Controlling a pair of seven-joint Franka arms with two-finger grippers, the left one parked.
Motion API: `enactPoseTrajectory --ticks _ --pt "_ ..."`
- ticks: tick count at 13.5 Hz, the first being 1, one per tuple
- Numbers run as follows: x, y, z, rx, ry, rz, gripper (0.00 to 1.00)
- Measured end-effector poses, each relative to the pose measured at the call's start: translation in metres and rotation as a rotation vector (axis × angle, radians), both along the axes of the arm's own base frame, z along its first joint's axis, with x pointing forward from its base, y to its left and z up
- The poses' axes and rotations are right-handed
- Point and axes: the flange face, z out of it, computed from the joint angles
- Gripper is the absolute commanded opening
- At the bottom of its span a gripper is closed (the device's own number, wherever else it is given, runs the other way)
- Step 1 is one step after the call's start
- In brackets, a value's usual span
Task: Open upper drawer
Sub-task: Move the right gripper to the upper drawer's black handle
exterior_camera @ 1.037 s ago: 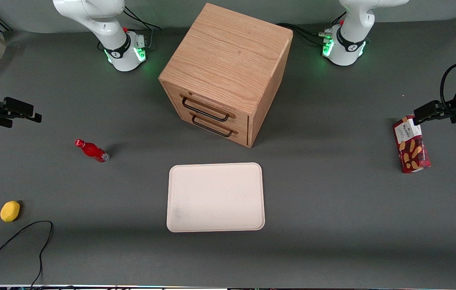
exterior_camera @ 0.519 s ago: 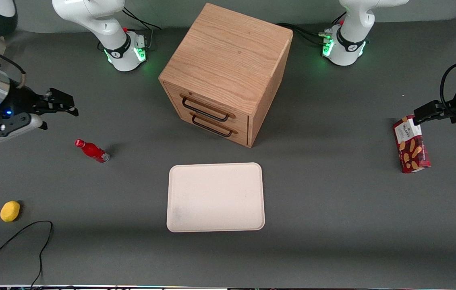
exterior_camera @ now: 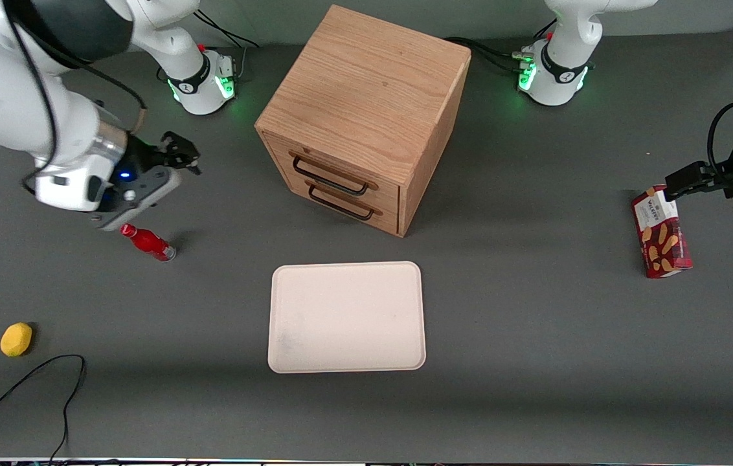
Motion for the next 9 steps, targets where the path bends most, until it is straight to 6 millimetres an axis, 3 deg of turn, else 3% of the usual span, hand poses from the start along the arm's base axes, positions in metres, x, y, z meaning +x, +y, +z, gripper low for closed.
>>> enactPoseTrajectory --ticks 2,4,7,9 --pt "0.004 0.023 -0.035 0.063 0.081 0.063 1.00" --pt "0.012 0.034 -0.067 0.128 0.152 0.074 1.00" --pt "0.012 0.051 -0.085 0.182 0.186 0.150 1.00" --pt "0.004 0.075 -0.096 0.181 0.205 0.202 1.00"
